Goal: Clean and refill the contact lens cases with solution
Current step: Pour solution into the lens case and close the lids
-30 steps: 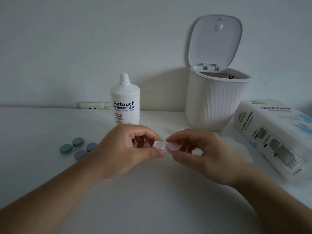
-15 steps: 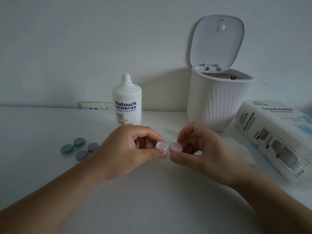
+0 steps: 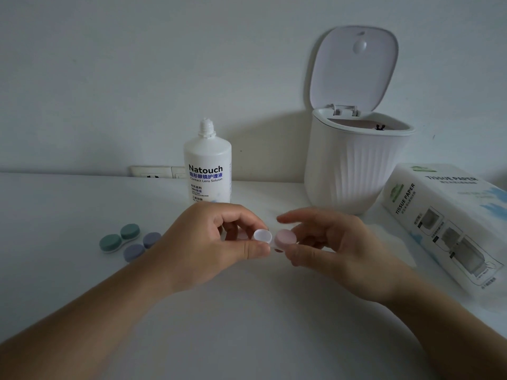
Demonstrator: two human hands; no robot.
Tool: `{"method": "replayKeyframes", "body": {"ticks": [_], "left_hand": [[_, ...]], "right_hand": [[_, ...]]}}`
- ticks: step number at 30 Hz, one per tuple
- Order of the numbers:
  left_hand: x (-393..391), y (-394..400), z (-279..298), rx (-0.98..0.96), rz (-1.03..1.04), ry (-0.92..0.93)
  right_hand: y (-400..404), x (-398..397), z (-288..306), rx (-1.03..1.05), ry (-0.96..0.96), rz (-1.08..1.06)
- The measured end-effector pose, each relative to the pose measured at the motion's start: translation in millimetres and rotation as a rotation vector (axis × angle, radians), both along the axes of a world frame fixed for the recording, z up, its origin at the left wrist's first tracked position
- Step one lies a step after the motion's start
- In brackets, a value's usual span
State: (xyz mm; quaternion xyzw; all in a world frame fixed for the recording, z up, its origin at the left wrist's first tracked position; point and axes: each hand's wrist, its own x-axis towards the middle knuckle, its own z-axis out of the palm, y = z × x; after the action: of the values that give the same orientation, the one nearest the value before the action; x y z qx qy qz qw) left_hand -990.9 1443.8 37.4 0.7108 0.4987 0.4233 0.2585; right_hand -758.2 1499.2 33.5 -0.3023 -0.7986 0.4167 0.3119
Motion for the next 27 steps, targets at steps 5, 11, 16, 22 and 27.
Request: {"method": "replayKeyframes", "body": {"ticks": [5, 11, 16, 22, 27], "left_hand": [[0, 2, -2, -0.004, 0.004, -0.006], [2, 3, -6, 0.037, 0.035, 0.013], [-3, 3, -3, 0.058, 0.110, 0.191], [-8, 8, -7, -0.025, 0.300, 0.439], [-8, 15, -13, -0.039, 0.368, 0.535]], "right_hand": [[1, -1, -2, 0.061, -0.021, -0.030], [1, 0, -3, 0.081, -0.018, -0.029], [5, 3, -1, 0.055, -0.026, -0.017], [7, 5, -3, 0.057, -0.041, -0.023], [8, 4, -4, 0.061, -0.038, -0.020]]}}
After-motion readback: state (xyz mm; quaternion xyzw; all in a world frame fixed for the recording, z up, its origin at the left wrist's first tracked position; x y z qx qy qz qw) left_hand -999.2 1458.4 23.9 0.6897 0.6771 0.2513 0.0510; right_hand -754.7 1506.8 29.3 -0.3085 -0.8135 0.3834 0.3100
